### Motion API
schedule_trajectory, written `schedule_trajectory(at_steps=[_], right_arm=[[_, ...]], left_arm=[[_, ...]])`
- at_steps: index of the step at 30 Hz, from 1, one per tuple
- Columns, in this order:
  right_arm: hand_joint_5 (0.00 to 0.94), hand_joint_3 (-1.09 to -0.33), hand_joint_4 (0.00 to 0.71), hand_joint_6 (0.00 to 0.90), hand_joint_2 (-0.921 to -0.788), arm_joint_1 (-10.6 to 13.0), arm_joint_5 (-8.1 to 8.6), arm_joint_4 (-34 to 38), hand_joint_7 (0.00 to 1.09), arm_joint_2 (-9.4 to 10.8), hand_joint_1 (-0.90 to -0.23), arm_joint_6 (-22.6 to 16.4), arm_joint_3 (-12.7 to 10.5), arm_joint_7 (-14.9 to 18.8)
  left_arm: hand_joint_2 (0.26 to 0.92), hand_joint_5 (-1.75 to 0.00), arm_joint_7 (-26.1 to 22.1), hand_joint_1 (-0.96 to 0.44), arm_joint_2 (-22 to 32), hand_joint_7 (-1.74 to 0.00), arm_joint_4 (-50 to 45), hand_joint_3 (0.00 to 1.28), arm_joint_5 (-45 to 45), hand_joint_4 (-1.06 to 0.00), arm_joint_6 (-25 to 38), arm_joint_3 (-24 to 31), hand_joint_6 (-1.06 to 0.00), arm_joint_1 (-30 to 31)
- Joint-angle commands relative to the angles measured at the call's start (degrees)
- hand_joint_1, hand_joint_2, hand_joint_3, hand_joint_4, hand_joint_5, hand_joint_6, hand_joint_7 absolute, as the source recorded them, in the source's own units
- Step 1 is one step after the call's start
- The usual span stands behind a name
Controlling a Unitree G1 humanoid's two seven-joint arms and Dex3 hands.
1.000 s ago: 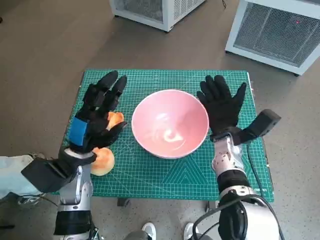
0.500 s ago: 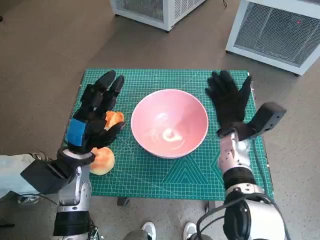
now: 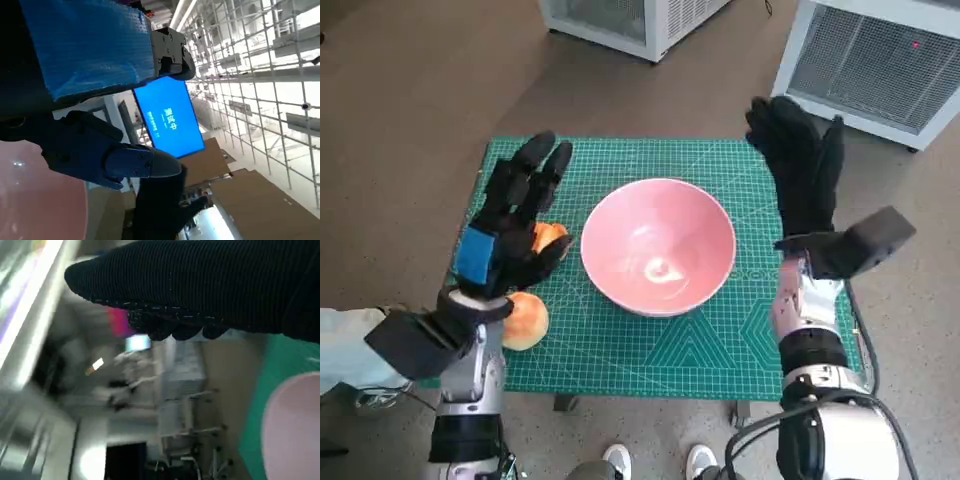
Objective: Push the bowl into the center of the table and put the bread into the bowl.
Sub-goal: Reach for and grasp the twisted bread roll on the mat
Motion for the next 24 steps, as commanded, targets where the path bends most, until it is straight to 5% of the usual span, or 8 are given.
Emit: schedule_trajectory(at_steps=[1,10,20,24], right_arm=[[0.000,-0.816,0.304,0.277,-0.921,3.6,1.53,-3.7,0.23,0.2,-0.721,-2.7,1.4,5.0],[0.000,-0.783,0.278,0.178,-0.921,7.4,5.23,-11.8,0.39,0.9,-0.777,-2.9,3.8,10.9],[0.000,-0.777,0.273,0.145,-0.921,9.8,6.96,-16.5,0.45,1.5,-0.768,-1.1,5.5,11.2],[0.000,-0.774,0.272,0.141,-0.921,10.4,7.42,-17.8,0.46,1.7,-0.763,0.1,5.8,10.7]], left_arm=[[0.921,0.00,-0.1,-0.57,-0.1,-0.44,0.6,0.29,0.3,-0.23,0.0,-0.4,-0.09,-1.8],[0.921,-0.01,-2.2,-0.57,1.3,-0.43,2.1,0.29,-0.4,-0.24,-0.9,0.1,-0.10,-3.9],[0.921,0.00,-4.3,-0.57,6.9,-0.42,1.0,0.28,0.8,-0.24,-1.8,2.4,-0.10,-4.4],[0.921,0.00,-3.0,-0.54,13.4,-0.35,-1.7,0.15,7.3,-0.21,-0.4,3.4,-0.13,-4.0]])
